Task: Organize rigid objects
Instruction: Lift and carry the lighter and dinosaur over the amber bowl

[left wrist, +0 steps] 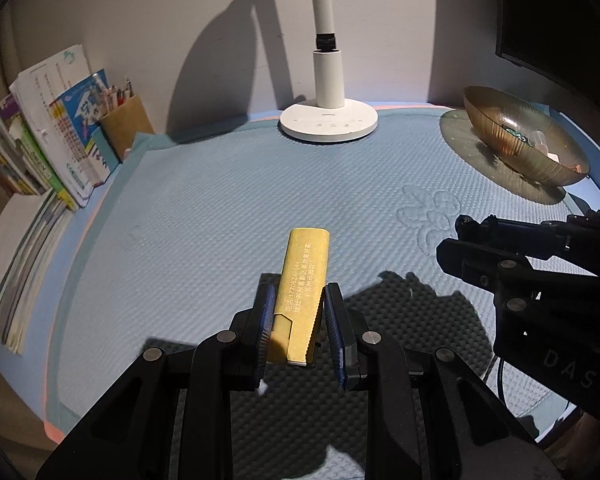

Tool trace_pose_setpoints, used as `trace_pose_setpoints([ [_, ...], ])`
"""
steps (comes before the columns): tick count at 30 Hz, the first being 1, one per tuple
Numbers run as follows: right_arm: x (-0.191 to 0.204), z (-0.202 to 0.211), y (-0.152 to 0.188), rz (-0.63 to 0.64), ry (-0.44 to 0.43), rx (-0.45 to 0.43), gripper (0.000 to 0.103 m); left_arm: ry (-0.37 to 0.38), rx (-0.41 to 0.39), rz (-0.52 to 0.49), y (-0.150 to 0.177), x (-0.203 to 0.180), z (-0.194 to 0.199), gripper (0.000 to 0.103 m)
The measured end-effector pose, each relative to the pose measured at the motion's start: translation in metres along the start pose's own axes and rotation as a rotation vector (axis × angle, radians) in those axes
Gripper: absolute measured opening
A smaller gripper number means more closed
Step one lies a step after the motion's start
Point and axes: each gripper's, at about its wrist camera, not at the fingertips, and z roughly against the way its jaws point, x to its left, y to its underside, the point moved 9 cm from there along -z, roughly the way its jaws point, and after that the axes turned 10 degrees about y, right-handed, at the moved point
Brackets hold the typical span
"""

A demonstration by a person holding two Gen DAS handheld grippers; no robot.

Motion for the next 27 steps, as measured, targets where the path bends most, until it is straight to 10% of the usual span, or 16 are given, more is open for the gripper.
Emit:
trace_pose_setpoints([
  [17,-0.029,0.059,-0.039,-0.003,0.108,-0.127,0.038,0.036,-0.120,-0.067,-0.067,-0.015,0.031,0.022],
  [27,-0.236,0.133,-0.083,-0.375,0.319,-0.193,0.038,0.464,-0.088,-0.193,-0.183,-0.136,-0.013,0.022],
])
